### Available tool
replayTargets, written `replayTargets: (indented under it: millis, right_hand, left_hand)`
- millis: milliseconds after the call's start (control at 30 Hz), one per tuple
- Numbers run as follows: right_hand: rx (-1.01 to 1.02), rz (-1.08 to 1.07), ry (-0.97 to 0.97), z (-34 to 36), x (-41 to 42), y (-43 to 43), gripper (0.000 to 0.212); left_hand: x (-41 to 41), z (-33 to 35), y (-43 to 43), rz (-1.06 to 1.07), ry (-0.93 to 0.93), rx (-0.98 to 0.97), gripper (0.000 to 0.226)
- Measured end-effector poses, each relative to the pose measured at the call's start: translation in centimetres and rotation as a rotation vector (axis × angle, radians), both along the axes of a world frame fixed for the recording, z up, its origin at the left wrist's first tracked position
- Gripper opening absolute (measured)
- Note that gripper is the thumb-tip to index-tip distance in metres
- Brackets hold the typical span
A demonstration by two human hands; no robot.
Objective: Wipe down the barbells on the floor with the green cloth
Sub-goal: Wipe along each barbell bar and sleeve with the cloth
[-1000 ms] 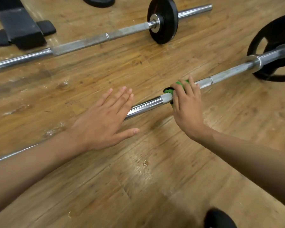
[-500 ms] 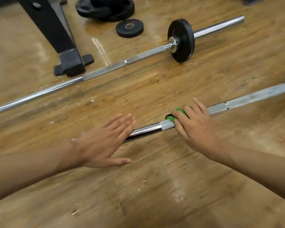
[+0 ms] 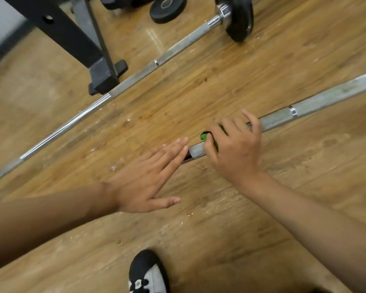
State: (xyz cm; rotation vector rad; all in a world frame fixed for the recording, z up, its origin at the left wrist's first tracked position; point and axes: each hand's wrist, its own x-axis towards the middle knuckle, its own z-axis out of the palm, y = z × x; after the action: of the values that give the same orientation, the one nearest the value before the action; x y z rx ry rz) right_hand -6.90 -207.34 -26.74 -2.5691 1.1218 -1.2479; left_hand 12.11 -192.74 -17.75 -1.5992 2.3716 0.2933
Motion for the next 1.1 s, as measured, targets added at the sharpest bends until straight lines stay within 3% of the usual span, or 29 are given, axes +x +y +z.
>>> replayTargets:
  millis: [200, 367, 467, 567, 667, 767, 867, 1000, 1100]
  right_hand:
    - [-0.122, 0.101, 0.13, -0.1, -2.2, -1.8, 0.027]
    - [0.008, -0.117, 0.171, 0.3, -8.9, -7.7, 0.031]
    - [0.114, -0.248, 0.158, 0.7, -6.1, -5.3, 0.024]
    - [0.097, -0.079, 0.199, 0.6, -1.5, -1.3, 0.018]
    - [0.012, 0.055, 0.339, 0.9, -4.3, -2.7, 0.028]
    - [0.069, -0.069, 0.349, 1.6, -8.9, -5.7, 0.031]
    - [0.172, -0.175, 0.251, 2.2, -6.4, -3.4, 0.025]
    - [0.128, 0.095, 0.312, 2.0, -2.6, 1.0, 0.029]
    - [0.035, 0.092, 0.455, 2.3, -7.3, -2.0, 0.032]
  left_hand:
    - [1.5, -1.5, -1.0, -0.175, 0.021, -0.048, 0.094]
    - [2.8, -2.0, -1.9, -0.243, 0.043, -0.079, 0.093]
    - [2.7, -2.9, -1.8, -0.207, 0.158, -0.114, 0.099]
    - [2.7, -3.0, -1.8, -0.18, 0.214, -0.101, 0.103]
    - [2.7, -2.9, -1.7, -0.148, 0.256, -0.097, 0.11]
    - [2.6, -3.2, -1.3, -0.159, 0.243, -0.076, 0.12]
    - [2.2, -3.2, -1.2, -0.167, 0.241, -0.066, 0.123]
    - [1.4, -3.3, -0.5, -0.172, 0.242, -0.115, 0.121]
    - [0.7, -3.3, 0.1, -0.181, 0.239, -0.125, 0.119]
